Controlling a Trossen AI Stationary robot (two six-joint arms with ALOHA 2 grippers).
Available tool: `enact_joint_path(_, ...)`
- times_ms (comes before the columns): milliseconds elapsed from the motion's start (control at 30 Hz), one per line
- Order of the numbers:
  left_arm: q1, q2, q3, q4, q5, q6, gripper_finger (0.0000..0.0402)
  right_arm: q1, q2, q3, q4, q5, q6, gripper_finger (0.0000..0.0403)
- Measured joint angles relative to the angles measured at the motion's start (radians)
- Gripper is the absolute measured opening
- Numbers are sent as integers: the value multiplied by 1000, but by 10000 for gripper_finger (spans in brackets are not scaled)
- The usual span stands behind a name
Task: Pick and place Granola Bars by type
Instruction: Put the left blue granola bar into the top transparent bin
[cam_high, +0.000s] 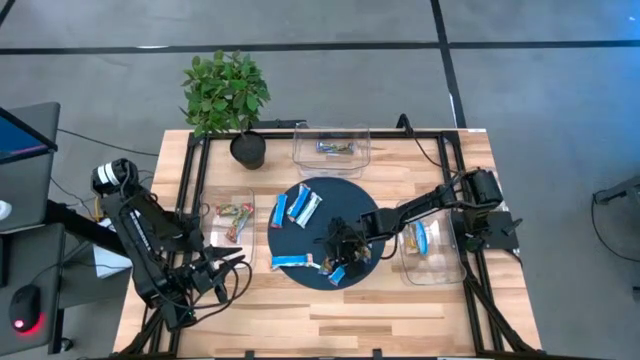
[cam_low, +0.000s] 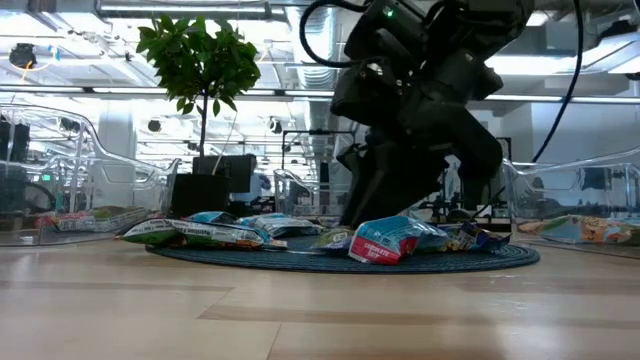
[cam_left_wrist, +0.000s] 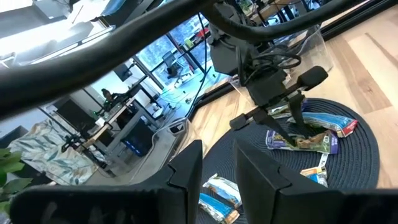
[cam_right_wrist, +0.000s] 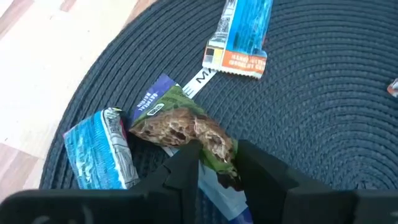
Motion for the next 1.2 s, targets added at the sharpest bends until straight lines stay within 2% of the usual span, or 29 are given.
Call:
enact_joint_path(267,0,0,0,0,0,-1,87,-7,-10,-1,-21,4,31,88)
enact_joint_path(633,0,0,0,-2,0,-1,87,-6,-10,-1,-9,6,31,5)
enact_joint_path(1000,0,0,0,-2,0,-1,87,8,-10,84,-60,16,41,3)
enact_joint_path(1100,0,0,0,-2,0,-1,87,20,-10,131,-105,46,20,1)
enact_joint_path(1200,0,0,0,-2,0,-1,87,36,-10,180,-144,121,-1,1)
